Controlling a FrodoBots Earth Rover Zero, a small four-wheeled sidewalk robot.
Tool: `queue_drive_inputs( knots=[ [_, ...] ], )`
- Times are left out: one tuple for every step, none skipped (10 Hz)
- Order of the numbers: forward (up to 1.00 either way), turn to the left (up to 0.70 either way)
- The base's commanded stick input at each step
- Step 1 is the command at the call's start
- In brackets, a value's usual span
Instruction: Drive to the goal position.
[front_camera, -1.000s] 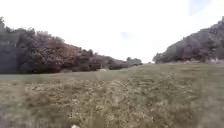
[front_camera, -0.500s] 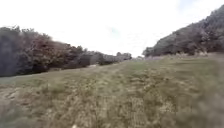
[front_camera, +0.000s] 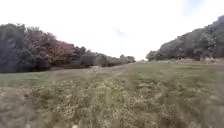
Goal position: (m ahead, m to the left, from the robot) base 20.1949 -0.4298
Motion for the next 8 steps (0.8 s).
queue_drive_inputs(
  knots=[
    [1.00, 0.00],
    [1.00, 0.00],
    [1.00, 0.00],
    [1.00, 0.00],
    [1.00, 0.00],
    [1.00, -0.22],
    [1.00, -0.29],
    [1.00, -0.40]
  ],
)
